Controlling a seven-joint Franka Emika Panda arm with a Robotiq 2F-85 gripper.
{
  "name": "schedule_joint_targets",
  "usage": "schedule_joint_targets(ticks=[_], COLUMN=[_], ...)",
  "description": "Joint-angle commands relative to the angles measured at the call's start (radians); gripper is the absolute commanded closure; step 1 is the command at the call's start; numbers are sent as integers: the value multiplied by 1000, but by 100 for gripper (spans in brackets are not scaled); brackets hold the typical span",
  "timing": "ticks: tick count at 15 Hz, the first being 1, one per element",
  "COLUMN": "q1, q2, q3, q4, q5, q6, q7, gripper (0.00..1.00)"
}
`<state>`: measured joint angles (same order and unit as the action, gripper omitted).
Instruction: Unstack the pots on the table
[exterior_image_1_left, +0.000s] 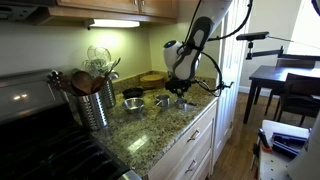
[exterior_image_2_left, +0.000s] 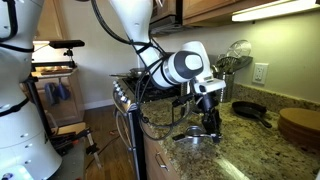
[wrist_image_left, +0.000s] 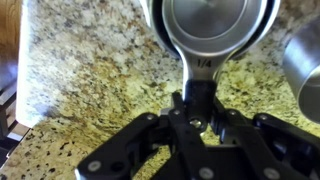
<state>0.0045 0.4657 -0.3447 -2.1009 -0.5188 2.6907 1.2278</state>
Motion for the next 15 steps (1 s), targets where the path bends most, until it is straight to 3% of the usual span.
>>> schedule_joint_targets(ticks=[1,9,15], q1=[31,53,23], q2=[11,-25,-54], q3=[-31,-76,-63], q4=[4,-9,-9], q5=[21,2,34], q6=[4,-11,-4], q7=[13,21,-24], gripper=[88,88,88])
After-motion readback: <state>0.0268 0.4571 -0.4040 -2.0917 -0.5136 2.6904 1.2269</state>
